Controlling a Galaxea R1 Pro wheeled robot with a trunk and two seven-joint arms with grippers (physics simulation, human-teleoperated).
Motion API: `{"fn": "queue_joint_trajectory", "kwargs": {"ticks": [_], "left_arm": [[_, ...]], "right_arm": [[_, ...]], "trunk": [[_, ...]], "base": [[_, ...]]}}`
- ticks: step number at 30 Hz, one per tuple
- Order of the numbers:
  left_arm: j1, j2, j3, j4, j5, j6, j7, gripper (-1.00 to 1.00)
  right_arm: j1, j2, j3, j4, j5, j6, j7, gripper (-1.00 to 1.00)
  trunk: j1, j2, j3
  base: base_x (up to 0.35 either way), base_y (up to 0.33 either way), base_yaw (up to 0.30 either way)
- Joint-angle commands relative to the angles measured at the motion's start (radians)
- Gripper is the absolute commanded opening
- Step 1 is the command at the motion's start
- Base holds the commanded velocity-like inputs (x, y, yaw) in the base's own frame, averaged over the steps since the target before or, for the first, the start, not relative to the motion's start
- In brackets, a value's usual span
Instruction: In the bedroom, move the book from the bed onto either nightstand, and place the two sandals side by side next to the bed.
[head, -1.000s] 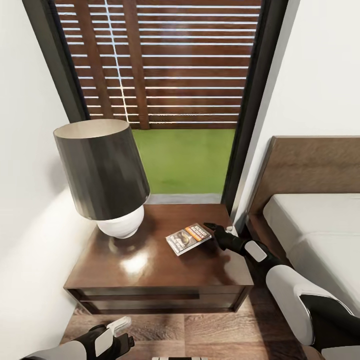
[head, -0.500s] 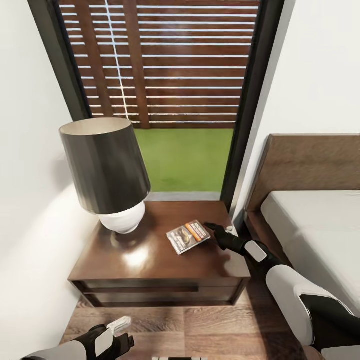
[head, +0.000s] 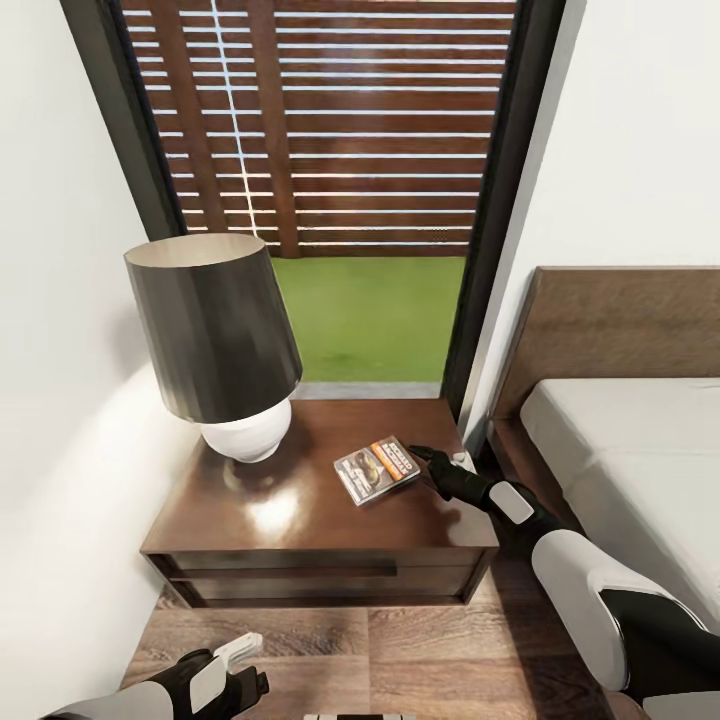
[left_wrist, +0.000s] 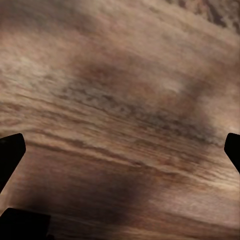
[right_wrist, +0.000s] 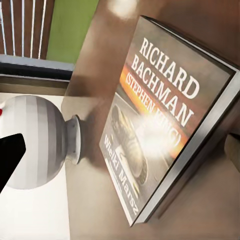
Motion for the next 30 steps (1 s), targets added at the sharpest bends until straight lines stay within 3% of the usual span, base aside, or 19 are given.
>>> {"fn": "queue_joint_trajectory", "kwargs": {"ticks": [1,20,30], "left_arm": [[-0.001,0.000,-0.008,0.001,0.011,0.003,0.002,1.00],[-0.001,0.000,-0.008,0.001,0.011,0.002,0.004,1.00],[-0.001,0.001,-0.008,0.000,0.011,0.001,0.004,1.00]], "right_arm": [[0.000,0.000,-0.008,0.000,0.001,0.008,0.001,1.00],[0.000,0.000,-0.008,0.000,0.001,0.007,0.000,1.00],[0.000,0.000,-0.007,0.000,0.003,-0.010,-0.002,1.00]], "trunk": [[0.000,0.000,-0.001],[0.000,0.000,-0.001],[-0.005,0.002,0.038]], "base": [[0.000,0.000,0.000],[-0.026,0.000,0.000],[-0.001,0.000,0.000]]}}
